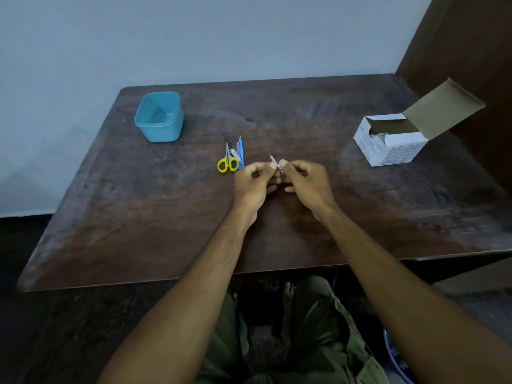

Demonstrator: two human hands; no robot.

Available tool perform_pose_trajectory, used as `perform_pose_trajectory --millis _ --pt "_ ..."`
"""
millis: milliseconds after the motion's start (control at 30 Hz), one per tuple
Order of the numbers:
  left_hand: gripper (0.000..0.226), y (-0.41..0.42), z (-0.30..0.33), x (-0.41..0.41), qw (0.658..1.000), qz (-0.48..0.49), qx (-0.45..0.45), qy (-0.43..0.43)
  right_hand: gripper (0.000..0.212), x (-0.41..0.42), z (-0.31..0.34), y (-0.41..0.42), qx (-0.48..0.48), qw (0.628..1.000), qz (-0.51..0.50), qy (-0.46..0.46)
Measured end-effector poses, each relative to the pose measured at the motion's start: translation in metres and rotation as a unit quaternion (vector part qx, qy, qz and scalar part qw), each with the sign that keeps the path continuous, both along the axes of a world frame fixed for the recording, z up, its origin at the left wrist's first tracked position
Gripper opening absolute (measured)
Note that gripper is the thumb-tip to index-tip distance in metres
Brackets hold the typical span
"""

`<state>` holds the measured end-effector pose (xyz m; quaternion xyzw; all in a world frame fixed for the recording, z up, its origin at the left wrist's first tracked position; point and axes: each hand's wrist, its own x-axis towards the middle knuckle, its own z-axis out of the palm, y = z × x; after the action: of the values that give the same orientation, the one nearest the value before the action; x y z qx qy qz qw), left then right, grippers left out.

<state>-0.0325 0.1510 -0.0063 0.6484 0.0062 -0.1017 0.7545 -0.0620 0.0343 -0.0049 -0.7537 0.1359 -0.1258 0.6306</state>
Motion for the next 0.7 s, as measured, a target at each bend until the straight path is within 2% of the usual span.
perform_pose_trajectory --millis 167,267,500,633,700 --pt "0.016 0.012 0.002 0.002 0.997 -0.022 0.059 -0.042 0.025 -0.003 0.003 0.006 -0.007 0.999 0.033 -0.003" --pt "0.014 0.017 0.002 0.002 0.995 -0.031 0.073 -0.060 0.020 -0.005 0.005 0.009 -0.007 0.998 0.055 -0.008" --pt "0.016 0.024 -0.001 0.001 0.986 -0.010 0.127 -0.111 0.022 -0.007 0.010 0.011 0.004 0.997 0.081 0.008" --pt "0.011 0.025 -0.005 -0.005 0.962 0.027 0.183 -0.202 0.020 -0.010 0.010 0.013 0.023 0.997 0.070 0.024" --pt "0.025 0.028 -0.008 -0.008 0.935 0.051 0.217 -0.275 0.019 -0.010 0.011 0.015 0.043 0.997 0.054 0.025"
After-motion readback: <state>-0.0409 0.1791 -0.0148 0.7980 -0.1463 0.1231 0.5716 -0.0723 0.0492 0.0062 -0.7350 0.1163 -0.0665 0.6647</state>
